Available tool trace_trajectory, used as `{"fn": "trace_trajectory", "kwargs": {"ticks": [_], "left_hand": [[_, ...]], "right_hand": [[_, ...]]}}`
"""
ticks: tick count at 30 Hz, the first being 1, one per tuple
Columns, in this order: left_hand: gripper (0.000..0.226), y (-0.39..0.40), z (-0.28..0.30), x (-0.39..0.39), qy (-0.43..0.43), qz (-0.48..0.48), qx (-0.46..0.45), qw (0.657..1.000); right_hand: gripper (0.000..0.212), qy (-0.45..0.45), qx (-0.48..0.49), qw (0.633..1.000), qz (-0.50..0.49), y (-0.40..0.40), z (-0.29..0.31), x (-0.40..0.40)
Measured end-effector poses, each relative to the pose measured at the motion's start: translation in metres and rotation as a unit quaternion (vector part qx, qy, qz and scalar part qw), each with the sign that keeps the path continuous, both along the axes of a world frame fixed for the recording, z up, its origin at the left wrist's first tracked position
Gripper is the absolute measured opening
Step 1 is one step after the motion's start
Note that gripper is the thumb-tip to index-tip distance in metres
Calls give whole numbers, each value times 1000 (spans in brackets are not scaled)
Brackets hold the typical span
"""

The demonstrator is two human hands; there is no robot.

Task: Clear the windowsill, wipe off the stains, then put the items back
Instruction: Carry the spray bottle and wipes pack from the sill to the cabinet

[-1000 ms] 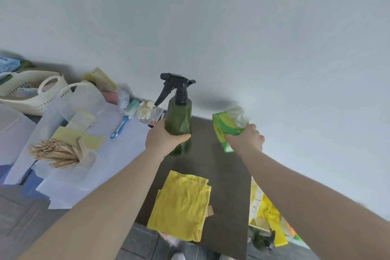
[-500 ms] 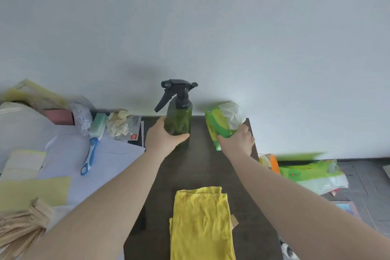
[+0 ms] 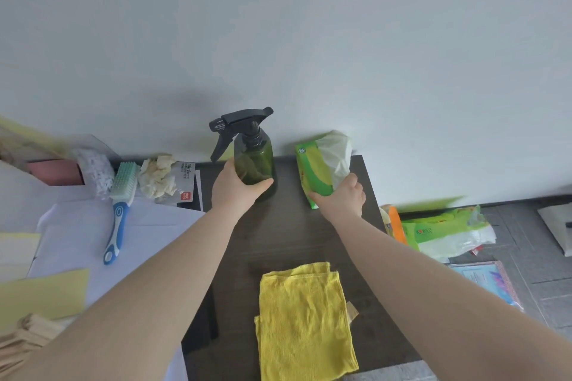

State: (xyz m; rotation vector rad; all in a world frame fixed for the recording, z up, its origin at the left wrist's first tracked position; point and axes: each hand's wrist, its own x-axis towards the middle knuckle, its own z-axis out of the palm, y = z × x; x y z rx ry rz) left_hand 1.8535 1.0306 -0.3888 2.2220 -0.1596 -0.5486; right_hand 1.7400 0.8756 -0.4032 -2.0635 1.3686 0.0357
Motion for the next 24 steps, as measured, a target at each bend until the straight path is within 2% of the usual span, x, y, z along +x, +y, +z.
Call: {"fn": "trace_trajectory", "kwargs": {"ticks": [4, 6, 9, 14, 19, 24], "left_hand": [[71, 1, 4, -6, 36, -39, 111, 992], [60, 1, 13, -14, 54, -73, 178, 980], [51, -6, 30, -30, 77, -126, 230, 962], [56, -38, 71, -74, 69, -195, 263, 942], [30, -100, 121, -158, 24, -275, 244, 930], [39, -196, 151, -284, -13, -335, 236, 912]], "right_hand": [[113, 36, 10, 998, 44, -6, 11, -7], [108, 69, 15, 995, 64, -11, 21, -12], [75, 108, 33, 990, 87, -20, 37, -27], [9, 114, 51, 983, 134, -46, 67, -78], [24, 120, 46, 981, 144, -94, 98, -172], [28, 138, 9, 984, 113, -166, 140, -332]]}}
